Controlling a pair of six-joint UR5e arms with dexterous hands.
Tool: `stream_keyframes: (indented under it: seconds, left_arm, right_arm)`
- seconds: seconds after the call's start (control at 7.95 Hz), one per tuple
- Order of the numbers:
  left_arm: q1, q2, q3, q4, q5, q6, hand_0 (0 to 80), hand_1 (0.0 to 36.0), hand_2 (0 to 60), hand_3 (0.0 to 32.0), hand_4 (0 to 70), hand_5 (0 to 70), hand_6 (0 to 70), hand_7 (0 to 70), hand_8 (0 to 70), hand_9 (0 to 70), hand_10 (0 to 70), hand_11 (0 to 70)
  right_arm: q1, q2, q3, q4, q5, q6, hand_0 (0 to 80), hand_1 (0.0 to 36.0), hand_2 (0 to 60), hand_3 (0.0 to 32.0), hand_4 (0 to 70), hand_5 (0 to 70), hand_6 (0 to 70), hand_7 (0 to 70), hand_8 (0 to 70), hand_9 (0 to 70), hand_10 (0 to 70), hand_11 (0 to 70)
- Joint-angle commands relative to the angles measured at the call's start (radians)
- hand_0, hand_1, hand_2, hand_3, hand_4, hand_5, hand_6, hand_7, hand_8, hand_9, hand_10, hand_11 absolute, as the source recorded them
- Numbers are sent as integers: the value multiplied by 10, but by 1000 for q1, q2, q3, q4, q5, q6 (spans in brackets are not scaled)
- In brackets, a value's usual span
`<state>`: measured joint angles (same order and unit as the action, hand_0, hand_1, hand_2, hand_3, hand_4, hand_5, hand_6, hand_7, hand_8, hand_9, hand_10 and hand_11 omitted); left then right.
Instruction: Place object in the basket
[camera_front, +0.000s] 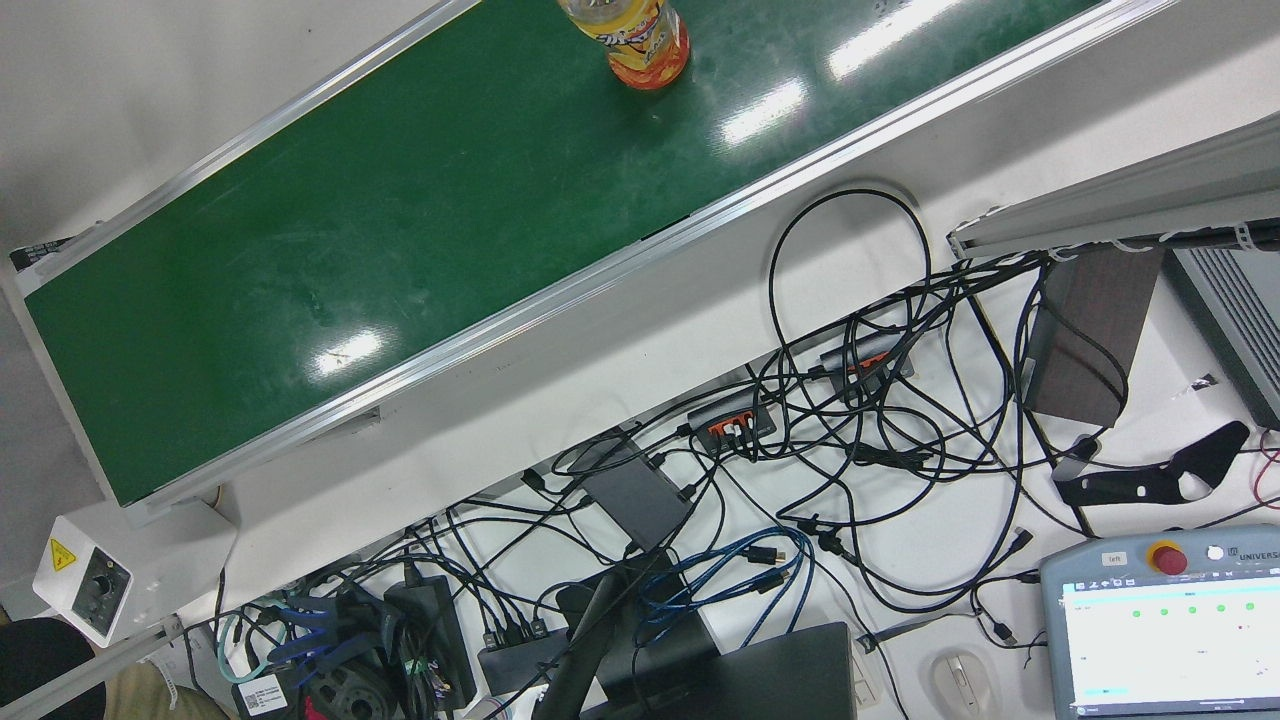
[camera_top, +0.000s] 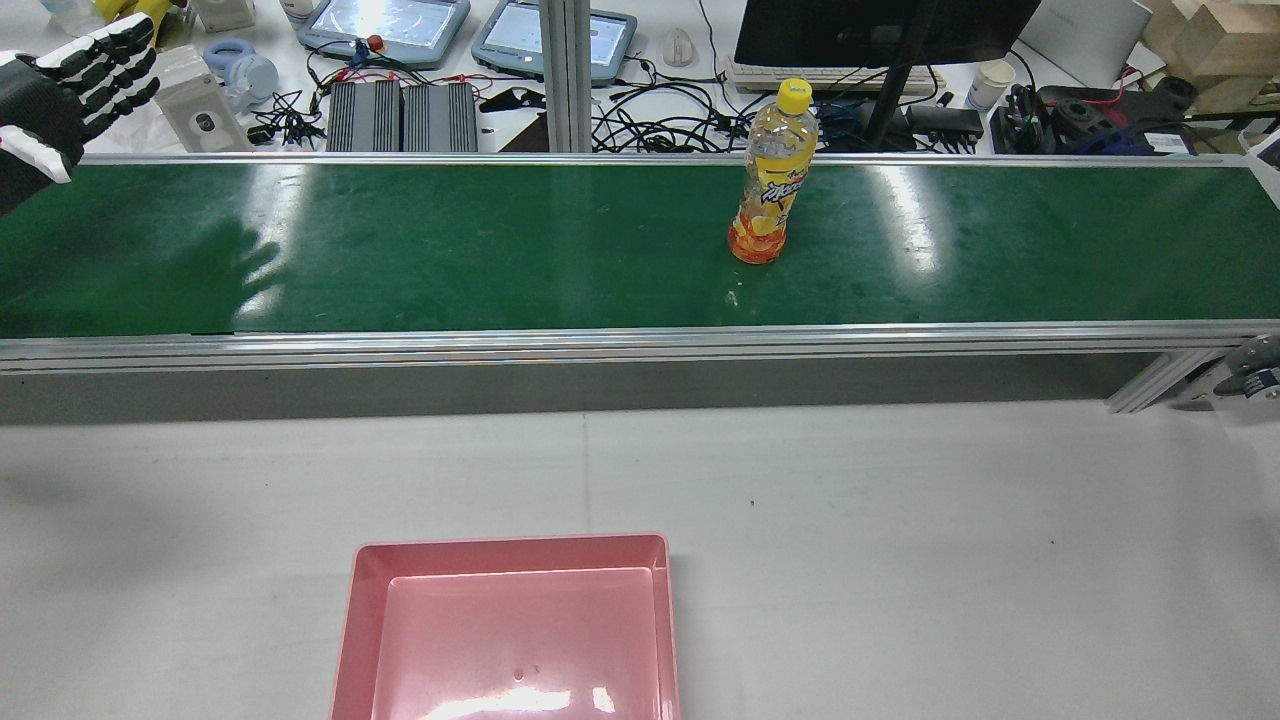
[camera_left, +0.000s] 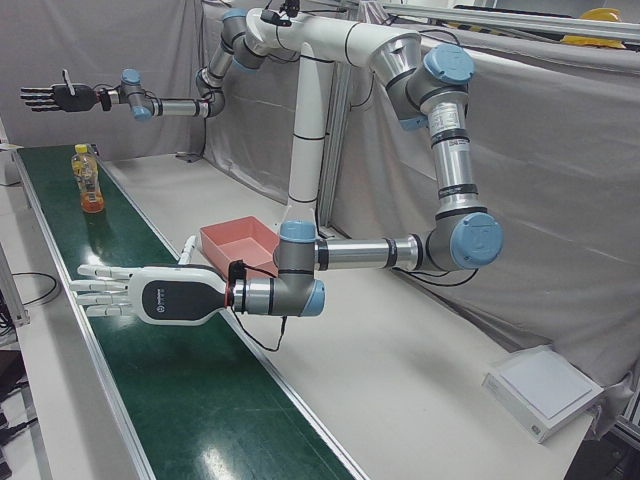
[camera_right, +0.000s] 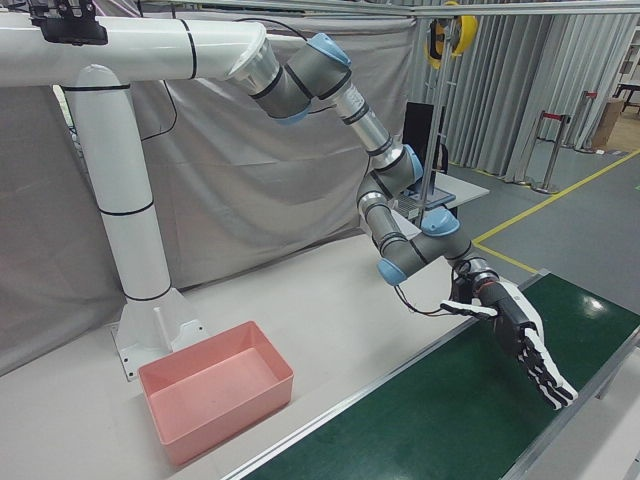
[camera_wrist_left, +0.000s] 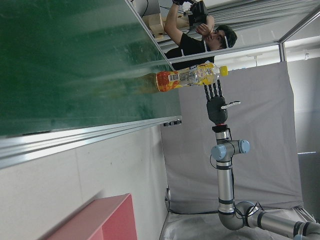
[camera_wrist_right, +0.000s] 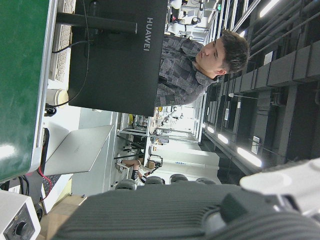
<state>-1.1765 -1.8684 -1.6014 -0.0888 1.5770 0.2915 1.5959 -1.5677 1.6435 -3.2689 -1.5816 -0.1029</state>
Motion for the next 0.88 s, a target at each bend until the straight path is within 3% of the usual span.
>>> stream_keyframes:
  seconds: [0.0, 0.75]
  left_arm:
    - [1, 0, 3, 6, -2, -2, 523, 8, 0, 0, 73, 62, 0, 0, 0, 0, 22, 44]
    - [3, -1, 6, 4, -2, -2, 519, 5, 0, 0, 79, 66, 0, 0, 0, 0, 20, 39]
  right_arm:
    - [-1, 0, -1, 0, 0, -1, 0, 0, 0, 0, 0, 0, 0, 0, 0, 0, 0, 0]
    - [-1, 0, -1, 0, 0, -1, 0, 0, 0, 0, 0, 0, 0, 0, 0, 0, 0, 0]
